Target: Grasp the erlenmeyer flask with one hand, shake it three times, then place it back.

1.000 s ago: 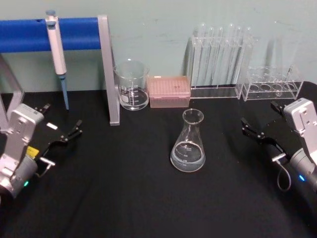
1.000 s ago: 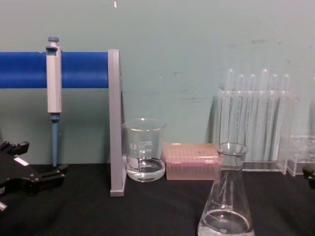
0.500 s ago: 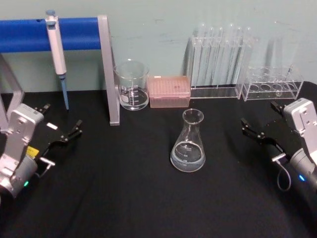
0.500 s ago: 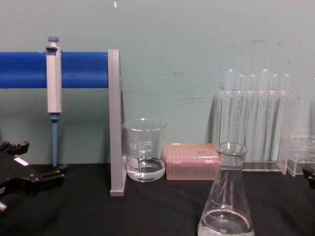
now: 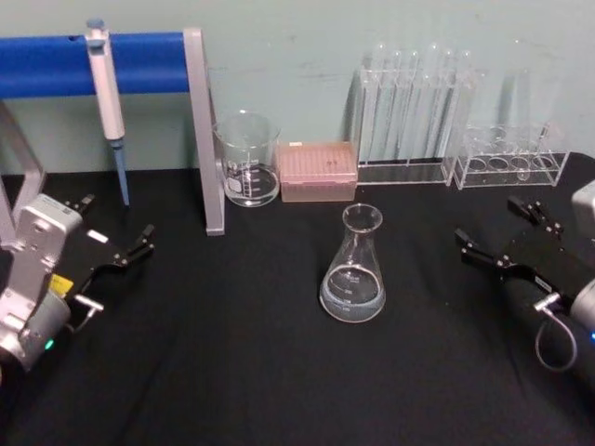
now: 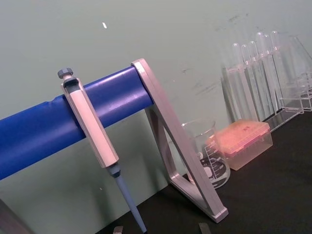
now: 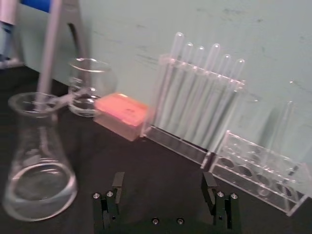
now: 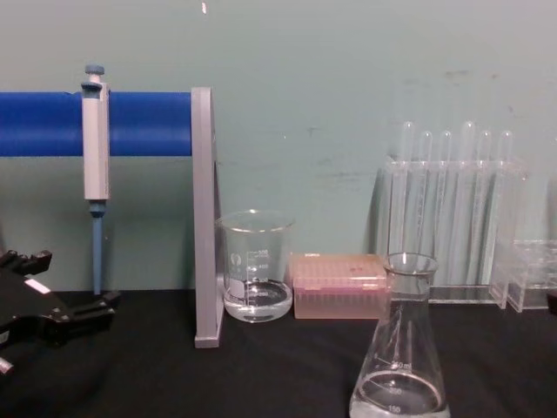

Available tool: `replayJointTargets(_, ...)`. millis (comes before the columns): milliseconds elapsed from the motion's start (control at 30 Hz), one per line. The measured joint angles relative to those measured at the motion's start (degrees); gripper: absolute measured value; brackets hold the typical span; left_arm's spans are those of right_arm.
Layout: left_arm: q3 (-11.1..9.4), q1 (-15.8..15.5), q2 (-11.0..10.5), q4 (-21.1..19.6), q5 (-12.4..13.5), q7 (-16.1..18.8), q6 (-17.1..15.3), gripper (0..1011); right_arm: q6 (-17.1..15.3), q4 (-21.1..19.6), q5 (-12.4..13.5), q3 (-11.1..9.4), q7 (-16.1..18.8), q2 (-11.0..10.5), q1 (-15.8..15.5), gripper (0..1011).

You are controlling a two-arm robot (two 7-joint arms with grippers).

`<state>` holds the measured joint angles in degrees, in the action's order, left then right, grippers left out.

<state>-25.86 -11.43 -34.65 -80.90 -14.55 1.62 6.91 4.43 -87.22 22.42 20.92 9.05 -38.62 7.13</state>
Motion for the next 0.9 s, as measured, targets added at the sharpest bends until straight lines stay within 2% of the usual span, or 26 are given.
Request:
replayJointTargets(233, 0.0, 0.0, 0.0, 0.0, 0.0, 0.0, 0.0, 1001, -0.3, -6.3, 4.5, -2.9, 5.1, -3.0, -5.9, 1003)
replayJointTargets(433, 0.0, 0.0, 0.0, 0.0, 0.0, 0.0, 0.0, 1001, -0.2, -8.1, 7.8, -3.6, 10.3, -3.5, -7.9, 1003)
replayJointTargets(667, 0.0, 0.0, 0.0, 0.0, 0.0, 0.0, 0.0, 1001, -0.7, -7.0, 10.1, -3.1, 15.8, -1.8, -6.7, 1003)
replayJointTargets(900, 0.0, 0.0, 0.0, 0.0, 0.0, 0.0, 0.0, 1001, -1.1, -4.2, 10.6, -1.7, 20.0, 0.7, -3.8, 1003)
